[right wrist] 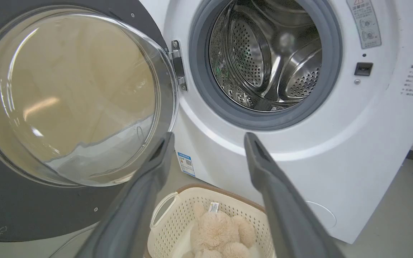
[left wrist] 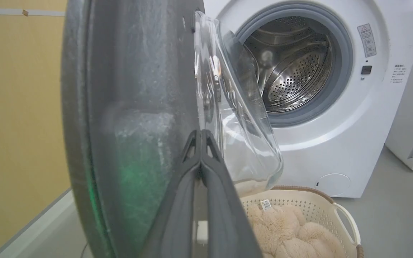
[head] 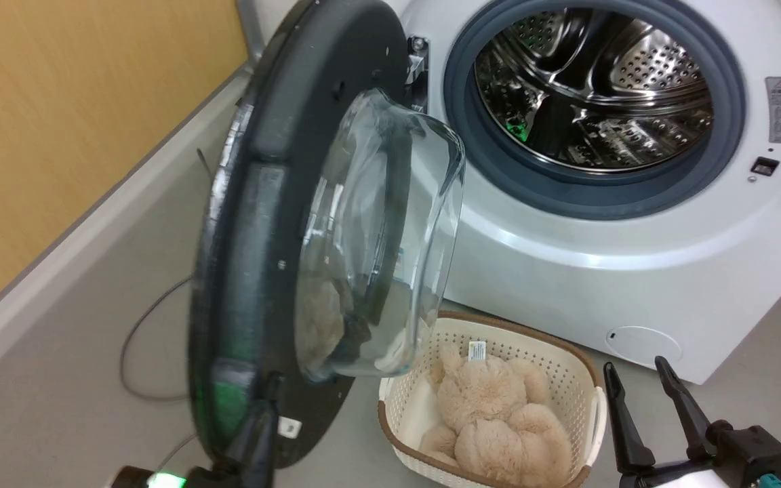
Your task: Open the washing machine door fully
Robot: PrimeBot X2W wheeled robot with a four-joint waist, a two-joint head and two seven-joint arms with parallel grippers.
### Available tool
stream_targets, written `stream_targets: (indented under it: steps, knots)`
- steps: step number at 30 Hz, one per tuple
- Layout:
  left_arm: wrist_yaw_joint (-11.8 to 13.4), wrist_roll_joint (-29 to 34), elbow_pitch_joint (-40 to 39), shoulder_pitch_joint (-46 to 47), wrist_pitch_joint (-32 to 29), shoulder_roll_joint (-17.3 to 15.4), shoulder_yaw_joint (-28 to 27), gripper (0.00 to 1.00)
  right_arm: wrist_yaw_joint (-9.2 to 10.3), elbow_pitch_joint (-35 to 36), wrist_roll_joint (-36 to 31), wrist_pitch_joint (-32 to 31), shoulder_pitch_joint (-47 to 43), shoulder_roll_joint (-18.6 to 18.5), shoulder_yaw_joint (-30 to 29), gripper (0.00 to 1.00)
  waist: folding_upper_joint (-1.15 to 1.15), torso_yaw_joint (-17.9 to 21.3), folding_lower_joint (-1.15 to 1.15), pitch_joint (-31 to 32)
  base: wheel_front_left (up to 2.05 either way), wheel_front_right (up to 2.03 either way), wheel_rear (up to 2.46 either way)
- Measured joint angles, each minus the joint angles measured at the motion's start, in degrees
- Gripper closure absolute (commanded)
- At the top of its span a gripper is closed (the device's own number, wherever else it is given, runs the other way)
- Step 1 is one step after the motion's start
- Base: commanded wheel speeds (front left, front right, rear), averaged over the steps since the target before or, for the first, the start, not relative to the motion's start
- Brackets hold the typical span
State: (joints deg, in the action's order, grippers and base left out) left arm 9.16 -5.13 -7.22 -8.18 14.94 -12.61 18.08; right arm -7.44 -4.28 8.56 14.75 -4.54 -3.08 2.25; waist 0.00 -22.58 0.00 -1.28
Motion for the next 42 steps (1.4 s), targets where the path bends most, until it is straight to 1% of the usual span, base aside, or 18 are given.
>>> stream_targets:
  steps: [8,14,18,22,27,31,37,38,42]
  knots:
    - [0.3,-3.0,3.8,3.3,0.0,-2.5,-6.4,1.0,0.0,0.1,-0.5,0.0,0.4,0.0,0.6,0.0,0.0,-0.3,0.0,-2.1,0.0,0.0,0.0]
    - [0.9,-6.4,7.2,6.1,0.0,-2.5,-12.4,1.0,0.0,0.0,-0.5,0.0,0.5,0.0,0.2,0.0,0.0,0.3,0.0,-4.0,0.0,0.0,0.0]
    - [0.8,-7.4,8.8,7.5,0.0,-2.4,-14.7,1.0,0.0,0.1,-0.5,0.0,1.3,-0.1,0.0,0.0,0.0,0.7,0.0,-5.4,0.0,0.0,0.0]
    - [0.0,-8.3,11.1,9.8,0.0,-1.8,-16.9,1.0,0.0,0.1,-0.6,0.0,1.9,-0.3,-0.4,0.0,0.0,0.8,0.01,-6.8,0.0,0.0,0.0]
    - [-1.0,-9.3,14.6,13.4,0.0,-1.1,-21.3,1.0,0.0,0.1,-0.6,0.0,3.3,-0.7,-0.3,0.0,0.0,1.1,0.0,-8.2,0.0,0.0,0.0]
    - [-1.2,-9.6,16.9,15.8,0.0,-0.6,-25.0,1.0,0.0,0.1,-1.0,0.0,3.9,-1.0,-0.4,0.0,0.0,1.7,0.01,-9.0,0.0,0.0,0.0]
    - [-2.2,-9.7,20.3,18.8,0.0,-0.5,-29.6,1.0,0.0,0.1,-1.0,0.0,3.9,-1.4,-0.6,0.0,0.0,2.5,0.01,-9.9,0.0,0.0,0.0]
    - [-2.8,-9.6,22.4,20.6,0.0,-0.6,-31.4,1.0,0.0,0.1,-1.0,0.0,3.9,-1.5,-0.7,0.0,0.0,2.9,0.01,-10.3,0.0,0.0,0.0]
    - [-3.3,-9.6,25.4,23.1,0.0,-0.7,-33.6,1.0,0.0,0.1,-1.1,0.0,4.0,-1.6,-0.7,0.0,0.0,3.5,0.0,-10.9,0.0,0.0,0.0]
